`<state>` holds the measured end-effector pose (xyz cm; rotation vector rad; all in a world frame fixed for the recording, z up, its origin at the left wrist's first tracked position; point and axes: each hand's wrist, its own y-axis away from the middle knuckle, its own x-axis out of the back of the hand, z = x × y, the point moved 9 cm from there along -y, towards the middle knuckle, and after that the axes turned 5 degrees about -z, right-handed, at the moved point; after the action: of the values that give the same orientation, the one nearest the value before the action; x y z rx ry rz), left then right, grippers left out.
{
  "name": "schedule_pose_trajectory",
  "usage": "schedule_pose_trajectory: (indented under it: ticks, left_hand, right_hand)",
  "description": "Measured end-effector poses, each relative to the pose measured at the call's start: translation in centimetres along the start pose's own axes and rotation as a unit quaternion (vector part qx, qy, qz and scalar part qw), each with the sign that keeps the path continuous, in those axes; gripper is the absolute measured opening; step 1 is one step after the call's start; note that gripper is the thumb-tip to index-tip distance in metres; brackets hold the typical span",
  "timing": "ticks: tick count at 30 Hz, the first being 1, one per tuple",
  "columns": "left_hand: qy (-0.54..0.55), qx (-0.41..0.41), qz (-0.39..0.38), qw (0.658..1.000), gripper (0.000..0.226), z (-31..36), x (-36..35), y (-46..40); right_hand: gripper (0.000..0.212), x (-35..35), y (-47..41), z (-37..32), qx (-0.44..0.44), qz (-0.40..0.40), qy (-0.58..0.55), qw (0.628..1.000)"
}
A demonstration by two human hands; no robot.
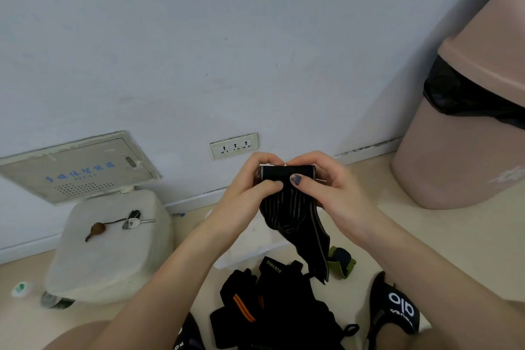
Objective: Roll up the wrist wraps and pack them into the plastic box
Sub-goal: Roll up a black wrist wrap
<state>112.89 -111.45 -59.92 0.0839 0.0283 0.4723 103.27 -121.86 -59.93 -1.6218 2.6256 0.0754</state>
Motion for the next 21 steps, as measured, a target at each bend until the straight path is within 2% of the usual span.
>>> schedule_pose_trajectory:
  ticks: [3,7,13,18,21]
  left_hand:
    - [0.025,0.015,-0.013,0.999,0.012,-0.3,-0.3,0.0]
    - [0.01,-0.016,0.001,1.0,0.02,0.2,0.1,0.1]
    - [-0.029,-0.046,0.013,0.998,0.023,0.9,0.7,0.1]
    - [-0.06,-0.072,0.001,0.996,0.026,1.5,0.3,0.3]
    - [-0.048,-0.048,0.001,0.998,0.026,1.0,0.3,0.3]
  right_hand:
    - [0.017,0.3,0.0,-0.5,0.016,0.002,0.016,1.0]
    - [0.019,0.3,0.0,-0.7,0.017,0.005,0.02,1.0]
    - [0.018,0.1,-0.2,0.6,-0.066,-0.014,0.006,0.998]
    - [0.013,0.3,-0.2,-0.1,-0.027,-0.003,0.032,0.999]
    - [0.015,0.1,-0.2,-0.4,-0.008,-0.008,0.028,1.0]
